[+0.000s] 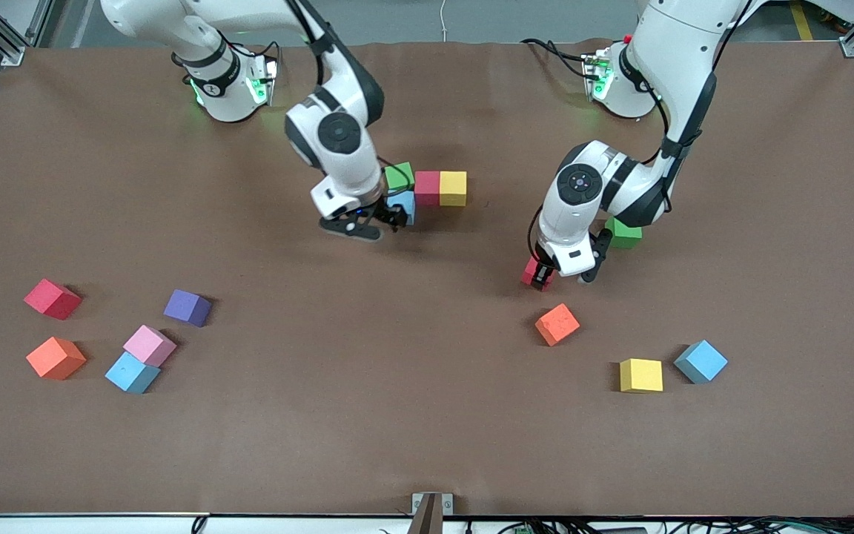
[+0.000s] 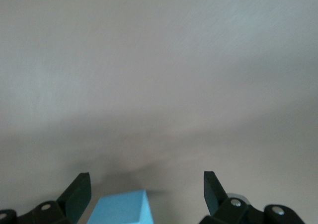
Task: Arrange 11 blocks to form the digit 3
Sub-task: 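Place the blue block below green with the right gripper while the left gripper grasps red, then reach and grasp the purple block with the right gripper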
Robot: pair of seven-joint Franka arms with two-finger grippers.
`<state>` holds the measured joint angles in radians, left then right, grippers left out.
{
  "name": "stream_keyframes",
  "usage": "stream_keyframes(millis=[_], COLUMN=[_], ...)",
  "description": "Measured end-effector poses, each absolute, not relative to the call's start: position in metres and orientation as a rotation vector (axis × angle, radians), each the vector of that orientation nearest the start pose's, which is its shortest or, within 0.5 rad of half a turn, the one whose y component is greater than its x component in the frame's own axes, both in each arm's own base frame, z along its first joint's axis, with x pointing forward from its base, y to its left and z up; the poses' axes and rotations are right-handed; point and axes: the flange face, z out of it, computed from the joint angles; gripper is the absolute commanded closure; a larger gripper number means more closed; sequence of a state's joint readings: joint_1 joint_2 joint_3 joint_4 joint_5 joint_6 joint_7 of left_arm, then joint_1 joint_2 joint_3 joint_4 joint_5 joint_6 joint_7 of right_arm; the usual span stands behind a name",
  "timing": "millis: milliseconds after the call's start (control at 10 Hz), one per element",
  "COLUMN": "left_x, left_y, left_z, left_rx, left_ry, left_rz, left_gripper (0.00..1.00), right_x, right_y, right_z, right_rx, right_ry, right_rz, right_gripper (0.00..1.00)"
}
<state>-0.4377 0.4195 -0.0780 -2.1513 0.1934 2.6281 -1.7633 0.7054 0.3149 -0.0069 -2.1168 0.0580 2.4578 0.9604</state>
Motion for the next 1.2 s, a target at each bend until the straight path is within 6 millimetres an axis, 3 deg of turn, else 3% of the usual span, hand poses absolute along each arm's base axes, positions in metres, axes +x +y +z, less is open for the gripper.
stream_keyframes(millis=[299,498,698,897,997,1196], left_x=[0.526,0.534,0.537,0.536,0.535,0.535], left_y=[-0.29,-0.301,-0.313,-0.324,-0.328,-0.338], left_z=[0.238,0.253,0.265,0.272,0.273,0.273], left_rx=[-2.67,-2.62,-2.577,-2.553,-2.541,-2.509], left_ry=[-1.72,-1.79,-1.857,-1.911,-1.922,-1.932], left_rz=[-0.158,-0.149,-0.147,-0.147,-0.143,-0.125], left_gripper=[0.77,0.77,0.77,0.77,0.77,0.77], right_x=[0.505,0.547,0.588,0.609,0.613,0.616], right_y=[0.286,0.208,0.126,0.052,0.025,-0.004], right_z=[0.277,0.283,0.307,0.323,0.32,0.293], right_rx=[-3.05,-3.048,-3.048,-3.068,-3.093,-3.126], right_ry=[0.546,0.581,0.589,0.586,0.558,0.484], right_rz=[-0.025,-0.051,-0.072,-0.076,-0.078,-0.015], right_gripper=[0.0,0.0,0.0,0.0,0.0,0.0])
